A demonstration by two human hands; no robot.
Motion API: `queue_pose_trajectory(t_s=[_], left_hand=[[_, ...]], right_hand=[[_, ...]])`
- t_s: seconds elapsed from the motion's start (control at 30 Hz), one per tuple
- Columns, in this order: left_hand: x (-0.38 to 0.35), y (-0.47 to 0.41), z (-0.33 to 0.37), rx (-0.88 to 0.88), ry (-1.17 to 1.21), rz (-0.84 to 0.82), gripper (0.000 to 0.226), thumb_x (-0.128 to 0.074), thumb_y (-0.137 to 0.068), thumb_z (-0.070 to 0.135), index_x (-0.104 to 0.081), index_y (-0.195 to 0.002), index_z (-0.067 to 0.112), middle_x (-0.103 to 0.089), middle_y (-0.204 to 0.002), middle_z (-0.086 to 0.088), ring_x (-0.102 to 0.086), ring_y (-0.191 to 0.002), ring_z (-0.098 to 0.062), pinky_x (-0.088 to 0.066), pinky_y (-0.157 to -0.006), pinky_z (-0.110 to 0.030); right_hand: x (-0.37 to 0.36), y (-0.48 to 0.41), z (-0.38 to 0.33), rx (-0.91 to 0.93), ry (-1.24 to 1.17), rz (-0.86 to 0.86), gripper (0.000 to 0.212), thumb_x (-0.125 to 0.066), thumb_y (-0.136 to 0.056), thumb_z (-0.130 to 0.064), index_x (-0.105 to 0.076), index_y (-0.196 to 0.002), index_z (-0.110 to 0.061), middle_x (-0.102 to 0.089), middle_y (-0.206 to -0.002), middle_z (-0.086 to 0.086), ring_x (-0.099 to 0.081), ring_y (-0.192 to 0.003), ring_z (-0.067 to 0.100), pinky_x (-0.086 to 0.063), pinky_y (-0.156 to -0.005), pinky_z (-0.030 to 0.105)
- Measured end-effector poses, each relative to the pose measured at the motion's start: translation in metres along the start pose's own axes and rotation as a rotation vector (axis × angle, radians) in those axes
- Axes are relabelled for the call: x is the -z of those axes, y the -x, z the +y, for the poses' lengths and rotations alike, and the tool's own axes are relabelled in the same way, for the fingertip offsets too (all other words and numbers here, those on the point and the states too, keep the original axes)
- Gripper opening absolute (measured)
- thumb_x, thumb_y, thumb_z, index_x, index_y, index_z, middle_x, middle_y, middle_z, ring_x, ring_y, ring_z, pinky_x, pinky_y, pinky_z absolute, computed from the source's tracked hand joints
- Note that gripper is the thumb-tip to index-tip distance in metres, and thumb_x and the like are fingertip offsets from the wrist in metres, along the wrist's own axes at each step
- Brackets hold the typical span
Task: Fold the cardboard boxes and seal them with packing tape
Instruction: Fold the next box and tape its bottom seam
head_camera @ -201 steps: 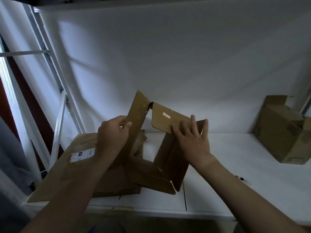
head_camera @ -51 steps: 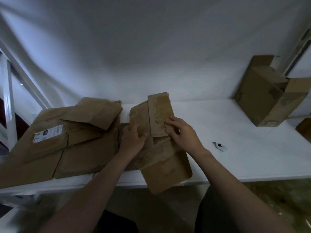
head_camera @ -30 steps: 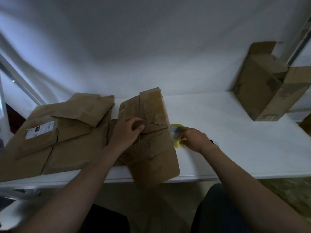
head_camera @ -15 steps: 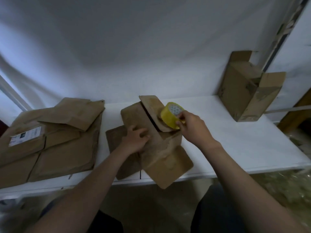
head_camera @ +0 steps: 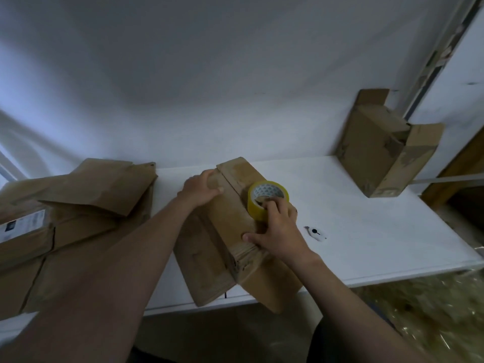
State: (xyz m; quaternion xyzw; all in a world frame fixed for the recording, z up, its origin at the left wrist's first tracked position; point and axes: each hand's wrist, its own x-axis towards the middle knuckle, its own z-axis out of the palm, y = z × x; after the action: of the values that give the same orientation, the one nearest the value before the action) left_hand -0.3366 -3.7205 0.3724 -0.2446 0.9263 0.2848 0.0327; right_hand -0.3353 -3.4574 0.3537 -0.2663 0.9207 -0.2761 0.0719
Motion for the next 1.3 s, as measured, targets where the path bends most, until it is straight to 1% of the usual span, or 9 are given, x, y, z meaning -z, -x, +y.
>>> queue_pose_trajectory(t_s=[0.27,0.43,0.57,0.77,0.83,0.93,1.13,1.23,1.3], left_hand=[[-0.006,0.051,-0.021,0.017,-0.059,0.109,0.081,-0.058,-0.088,0.065,-0.021,-0.154,0.039,-0.040,-0.147,-0.014,-0.042,-0.133,-0.040,-0.039,-0.109,-0.053],[-0.022,0.103,-0.034,0.079,-0.046,0.164,0.083,-0.055,-0.088,0.067,-0.010,-0.153,0.039,-0.031,-0.156,-0.016,-0.034,-0.140,-0.043,-0.038,-0.107,-0.062],[-0.038,0.140,-0.022,0.191,-0.081,0.113,0.087,-0.054,-0.092,0.064,0.000,-0.156,0.040,-0.024,-0.155,-0.023,-0.035,-0.138,-0.046,-0.040,-0.107,-0.058],[-0.033,0.154,-0.027,0.172,-0.065,0.047,0.118,-0.063,-0.077,0.077,0.016,-0.155,0.038,-0.024,-0.159,-0.022,-0.040,-0.138,-0.042,-0.042,-0.108,-0.057],[-0.023,0.151,-0.025,0.090,-0.086,0.079,0.124,-0.072,-0.073,0.073,0.012,-0.156,0.037,-0.005,-0.164,-0.017,-0.022,-0.147,-0.043,-0.033,-0.115,-0.059],[-0.008,0.133,-0.026,-0.057,-0.030,0.061,0.121,-0.081,-0.071,0.062,-0.001,-0.159,0.039,0.017,-0.167,-0.004,0.002,-0.153,-0.037,-0.021,-0.120,-0.059],[-0.015,0.126,-0.029,-0.063,0.056,-0.025,0.094,-0.071,-0.087,0.055,-0.021,-0.160,0.022,0.002,-0.170,-0.006,-0.014,-0.155,-0.027,-0.025,-0.120,-0.046],[-0.027,0.143,-0.024,-0.107,0.044,0.011,0.080,-0.064,-0.092,0.054,-0.028,-0.158,0.026,-0.012,-0.169,-0.001,-0.025,-0.151,-0.025,-0.030,-0.117,-0.042],[-0.034,0.156,-0.021,-0.133,0.021,0.036,0.074,-0.060,-0.095,0.052,-0.029,-0.157,0.028,-0.016,-0.168,0.001,-0.032,-0.148,-0.024,-0.035,-0.113,-0.039]], right_hand=[[0.002,-0.003,0.004,0.027,-0.045,0.027,0.069,-0.085,-0.075,-0.048,-0.054,-0.130,-0.019,-0.027,-0.153,0.000,-0.026,-0.141,0.029,-0.030,-0.116,0.042],[0.011,-0.005,0.007,0.098,-0.075,-0.023,0.042,-0.085,-0.078,-0.042,-0.054,-0.104,-0.032,-0.028,-0.154,-0.002,-0.035,-0.139,0.030,-0.035,-0.113,0.043],[0.019,-0.003,0.006,0.123,-0.048,-0.033,0.032,-0.082,-0.083,-0.037,-0.054,-0.097,-0.027,-0.030,-0.155,-0.003,-0.041,-0.137,0.026,-0.037,-0.110,0.036],[0.032,0.004,0.011,0.172,-0.052,0.017,0.034,-0.077,-0.089,-0.032,-0.064,-0.117,-0.018,-0.034,-0.158,-0.002,-0.042,-0.139,0.027,-0.040,-0.112,0.041],[0.033,0.012,0.012,0.153,-0.046,0.107,0.039,-0.076,-0.090,-0.031,-0.064,-0.124,-0.016,-0.036,-0.158,0.000,-0.043,-0.139,0.030,-0.041,-0.111,0.047],[0.034,0.030,0.007,0.058,-0.111,0.210,0.042,-0.071,-0.094,-0.026,-0.059,-0.131,-0.011,-0.036,-0.157,0.007,-0.048,-0.133,0.036,-0.040,-0.107,0.041],[0.015,0.059,-0.002,0.008,-0.119,0.230,0.038,-0.063,-0.099,-0.031,-0.054,-0.133,-0.017,-0.033,-0.156,0.007,-0.051,-0.128,0.036,-0.046,-0.100,0.041],[0.015,0.050,-0.007,0.024,-0.172,0.207,0.038,-0.061,-0.100,-0.035,-0.053,-0.134,-0.020,-0.031,-0.156,0.004,-0.042,-0.138,0.031,-0.043,-0.108,0.051],[0.016,0.044,-0.009,0.039,-0.143,0.182,0.037,-0.059,-0.100,-0.041,-0.051,-0.132,-0.025,-0.035,-0.154,-0.001,-0.040,-0.138,0.029,-0.043,-0.104,0.061]])
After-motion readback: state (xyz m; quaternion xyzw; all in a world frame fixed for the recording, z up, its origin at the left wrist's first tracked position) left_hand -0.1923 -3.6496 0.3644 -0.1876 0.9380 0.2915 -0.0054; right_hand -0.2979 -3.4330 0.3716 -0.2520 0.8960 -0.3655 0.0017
